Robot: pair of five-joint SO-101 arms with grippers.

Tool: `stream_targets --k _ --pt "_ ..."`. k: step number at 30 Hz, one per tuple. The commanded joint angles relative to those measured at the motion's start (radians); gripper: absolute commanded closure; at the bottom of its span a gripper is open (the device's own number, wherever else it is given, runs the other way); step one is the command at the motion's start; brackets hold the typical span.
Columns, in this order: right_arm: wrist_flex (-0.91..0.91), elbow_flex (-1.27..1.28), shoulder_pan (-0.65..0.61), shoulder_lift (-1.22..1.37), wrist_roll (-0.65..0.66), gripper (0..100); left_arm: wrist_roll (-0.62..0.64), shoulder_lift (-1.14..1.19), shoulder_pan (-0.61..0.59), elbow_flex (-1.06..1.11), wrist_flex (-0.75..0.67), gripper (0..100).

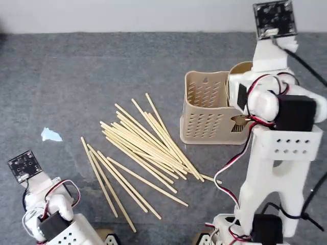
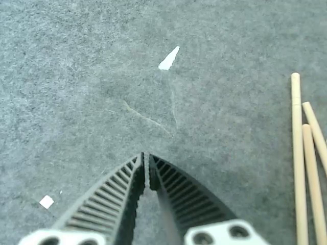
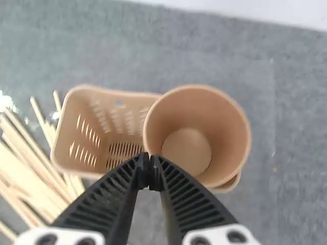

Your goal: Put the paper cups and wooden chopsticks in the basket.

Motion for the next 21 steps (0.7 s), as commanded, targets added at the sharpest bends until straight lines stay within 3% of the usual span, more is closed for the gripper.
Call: stream_targets --k 1,9,16,21 --pt "0.047 -0.046 0.028 -0.021 0.011 98.9 -0.011 -0.011 0.005 -0.005 -0.021 99" --pt "-0.013 0.163 0.027 -0.197 0.009 98.9 -0.011 -0.011 0.005 -0.005 -0.021 99" --pt "-0.387 0.615 0.030 -0.479 0.014 98.9 -0.011 -0.011 0.005 -0.005 -0.021 99" --pt "-0.567 0.781 0.039 -0.522 0.014 99.0 -0.011 -0.011 0.005 -0.005 -0.021 99"
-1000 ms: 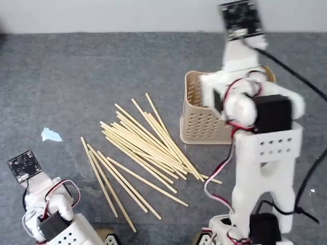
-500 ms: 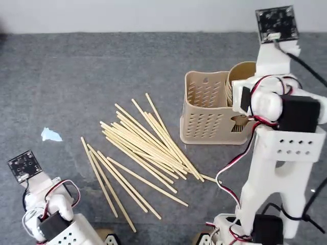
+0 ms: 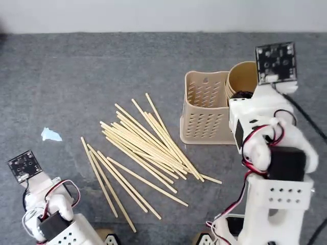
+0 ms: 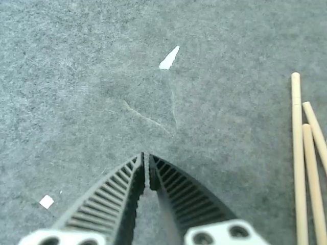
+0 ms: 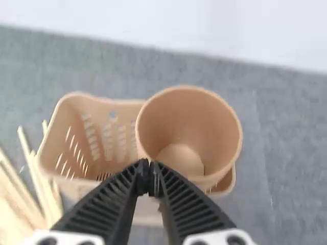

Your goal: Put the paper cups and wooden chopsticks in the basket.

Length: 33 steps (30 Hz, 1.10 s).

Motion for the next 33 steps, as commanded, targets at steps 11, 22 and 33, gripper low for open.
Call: stream_targets --k 11,22,33 --pt "-0.314 0.370 0.102 -0.036 0.069 99.0 -0.011 -0.011 0.005 -0.001 -0.021 99" --pt "-0.091 -0.034 -0.027 -0.027 -0.035 99.0 -0.011 -0.011 0.005 -0.001 -0.021 99" --pt "0.099 -0.155 -0.481 0.051 -0.089 98.7 -0.011 -0.011 0.005 0.001 -0.021 99"
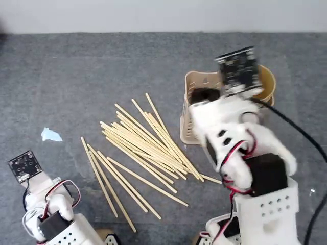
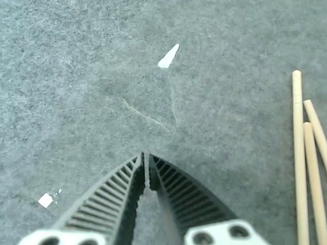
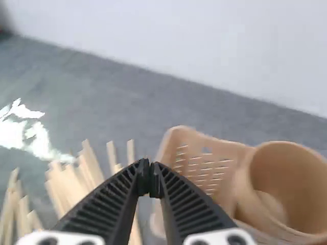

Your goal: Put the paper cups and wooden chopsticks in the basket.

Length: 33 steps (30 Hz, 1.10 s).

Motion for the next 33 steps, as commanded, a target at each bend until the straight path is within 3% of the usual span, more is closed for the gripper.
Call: stream_targets --k 1,9,13,18,33 --pt "0.067 -0.046 -0.125 0.091 -0.009 98.7 -0.011 -0.011 0.003 -0.007 -0.020 99" --pt "0.107 -0.054 -0.220 0.435 -0.009 94.7 -0.011 -0.011 0.003 -0.007 -0.020 99" --pt "0.059 -0.054 -0.219 0.595 -0.006 88.2 -0.011 -0.011 0.003 -0.007 -0.020 99" --pt "-0.033 -0.057 -0.220 0.739 -0.003 87.9 -0.011 -0.011 0.003 -0.007 -0.020 99" --pt "-0.047 -0.427 -0.213 1.196 -0.003 87.6 -0.011 -0.011 0.003 -0.007 -0.020 99"
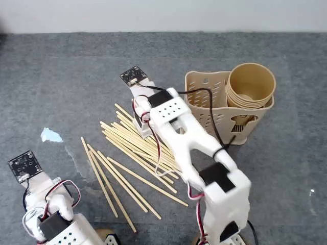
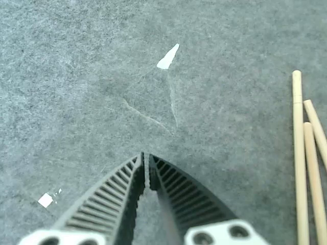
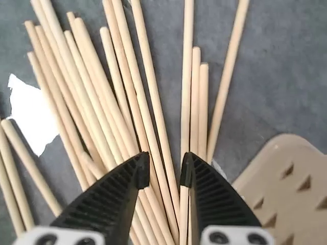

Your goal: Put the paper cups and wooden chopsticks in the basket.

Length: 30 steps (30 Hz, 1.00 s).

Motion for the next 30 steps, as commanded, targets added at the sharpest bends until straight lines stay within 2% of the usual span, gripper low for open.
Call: stream_targets --k 1,7,12,21,30 --pt "-0.010 -0.112 -0.001 0.050 -0.003 87.5 -0.011 -0.011 0.003 -0.007 -0.020 99" --pt "-0.008 -0.181 0.002 0.134 -0.003 87.2 -0.011 -0.011 0.003 -0.007 -0.020 99" --pt "0.005 -0.187 0.033 0.148 0.005 78.2 -0.011 -0.011 0.003 -0.007 -0.020 99" --pt "0.010 -0.186 0.065 0.162 0.032 78.5 -0.011 -0.011 0.003 -0.007 -0.020 99" --pt "-0.019 -0.187 0.064 0.286 0.034 78.6 -0.011 -0.011 0.003 -0.007 -0.020 99"
